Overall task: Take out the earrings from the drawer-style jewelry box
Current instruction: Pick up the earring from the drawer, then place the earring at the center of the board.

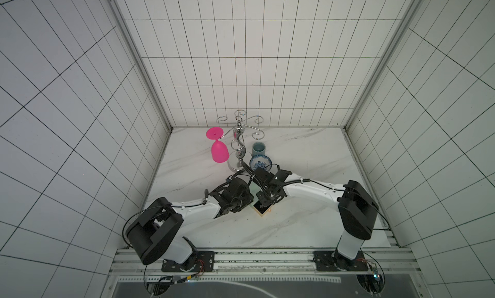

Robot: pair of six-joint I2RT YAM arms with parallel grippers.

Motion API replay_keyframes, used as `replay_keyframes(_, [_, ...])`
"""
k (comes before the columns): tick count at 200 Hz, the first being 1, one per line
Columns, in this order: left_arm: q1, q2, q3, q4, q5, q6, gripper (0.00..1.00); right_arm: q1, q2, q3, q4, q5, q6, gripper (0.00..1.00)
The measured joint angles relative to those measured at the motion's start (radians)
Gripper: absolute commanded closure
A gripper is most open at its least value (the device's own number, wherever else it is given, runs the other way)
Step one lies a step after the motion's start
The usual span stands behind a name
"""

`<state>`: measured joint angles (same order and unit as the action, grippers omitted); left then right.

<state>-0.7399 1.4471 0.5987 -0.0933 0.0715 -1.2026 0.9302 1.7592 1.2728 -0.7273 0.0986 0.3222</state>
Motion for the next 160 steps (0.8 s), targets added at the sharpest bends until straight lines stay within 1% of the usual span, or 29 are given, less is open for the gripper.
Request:
replay_keyframes(34, [0.0, 0.0, 0.0, 0.0, 0.0, 0.0, 0.52, -0.043, -0.065, 0.0, -0.015, -0.002, 0.005, 0.86])
replay_keyframes(69, [0.0, 0.0, 0.002, -0.002, 0.0, 0.001, 0.52, -0.132, -0.105, -0.01, 0.0, -0.003, -0.002, 0.86])
replay_keyframes(119, [-0.001, 0.0, 0.006, -0.011, 0.0, 0.007, 0.52, -0.278, -0.132, -0.153, 0.057, 0.009, -0.039, 0.86])
replay_keyframes(138, [-0.001, 0.0, 0.008, -0.016, 0.0, 0.007, 0.52, -0.315, -0.132, -0.188, 0.068, 0.024, -0.052, 0.85])
replay_keyframes(160, [-0.001, 0.0, 0.009, -0.018, 0.0, 0.008, 0.52, -0.335, -0.13, -0.208, 0.078, 0.035, -0.062, 0.85])
